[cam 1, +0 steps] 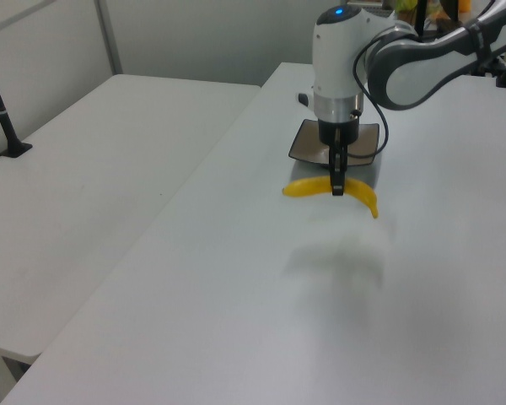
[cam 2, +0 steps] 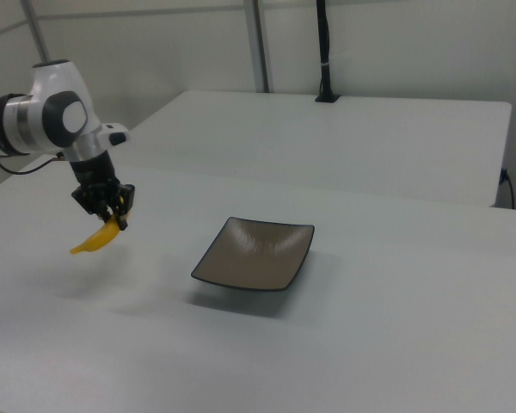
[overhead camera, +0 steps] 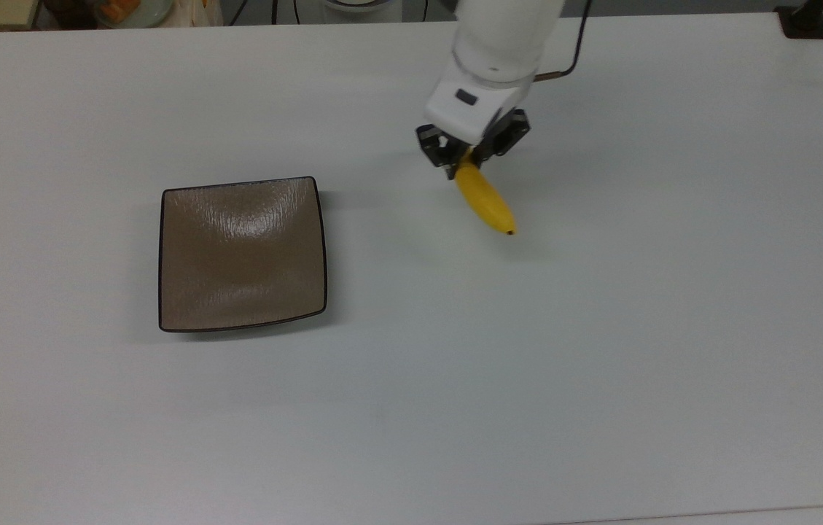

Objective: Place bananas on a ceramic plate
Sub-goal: 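Lift the banana and carry it toward the brown plate, then lower the banana onto the plate and open the gripper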

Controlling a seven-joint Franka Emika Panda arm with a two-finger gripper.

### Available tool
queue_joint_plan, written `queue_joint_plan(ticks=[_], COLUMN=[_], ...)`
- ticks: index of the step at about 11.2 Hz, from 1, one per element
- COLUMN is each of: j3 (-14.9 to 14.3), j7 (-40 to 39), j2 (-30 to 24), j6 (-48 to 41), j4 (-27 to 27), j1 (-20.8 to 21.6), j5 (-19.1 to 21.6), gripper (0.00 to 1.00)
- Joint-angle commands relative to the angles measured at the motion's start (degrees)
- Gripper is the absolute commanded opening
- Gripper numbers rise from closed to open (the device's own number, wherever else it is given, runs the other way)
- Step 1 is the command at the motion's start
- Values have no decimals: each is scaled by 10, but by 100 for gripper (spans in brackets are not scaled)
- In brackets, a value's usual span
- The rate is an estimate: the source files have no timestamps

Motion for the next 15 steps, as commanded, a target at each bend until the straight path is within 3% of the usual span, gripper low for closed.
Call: queue_joint_plan(ticks=[1, 6, 10, 11, 12, 13, 15], j3=[-49, -137, -147, -147, -147, -147, -147], j7=[-57, -173, -185, -183, -178, -176, -175], j2=[-11, -6, 18, 22, 26, 30, 33], j6=[-13, 20, 111, 117, 127, 136, 148], j4=[7, 20, 16, 16, 17, 17, 18], j1=[-8, -35, -84, -93, -98, -99, -102], j5=[-6, 0, 3, 3, 3, 3, 1], gripper=[12, 13, 17, 28, 55, 100, 100])
